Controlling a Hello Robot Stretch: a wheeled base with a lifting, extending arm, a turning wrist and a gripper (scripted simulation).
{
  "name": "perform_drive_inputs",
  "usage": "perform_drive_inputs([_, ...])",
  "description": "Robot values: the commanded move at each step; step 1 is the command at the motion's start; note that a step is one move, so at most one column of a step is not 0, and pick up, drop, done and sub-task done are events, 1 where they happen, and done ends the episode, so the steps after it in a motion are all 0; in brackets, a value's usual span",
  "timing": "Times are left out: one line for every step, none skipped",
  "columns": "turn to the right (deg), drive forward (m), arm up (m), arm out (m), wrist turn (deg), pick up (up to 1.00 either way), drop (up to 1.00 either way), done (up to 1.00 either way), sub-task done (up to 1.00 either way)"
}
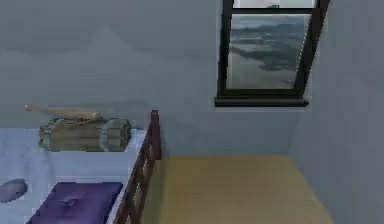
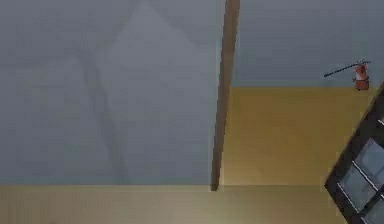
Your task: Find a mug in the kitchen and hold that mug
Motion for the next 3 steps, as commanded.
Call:
perform_drive_inputs([45.0,0.0,0.0,0.0,0.0,0.0,0.0,0.0,0.0])
perform_drive_inputs([45.0,0.0,0.0,0.0,0.0,0.0,0.0,0.0,0.0])
perform_drive_inputs([30.0,0.0,0.0,0.0,0.0,0.0,0.0,0.0,0.0])
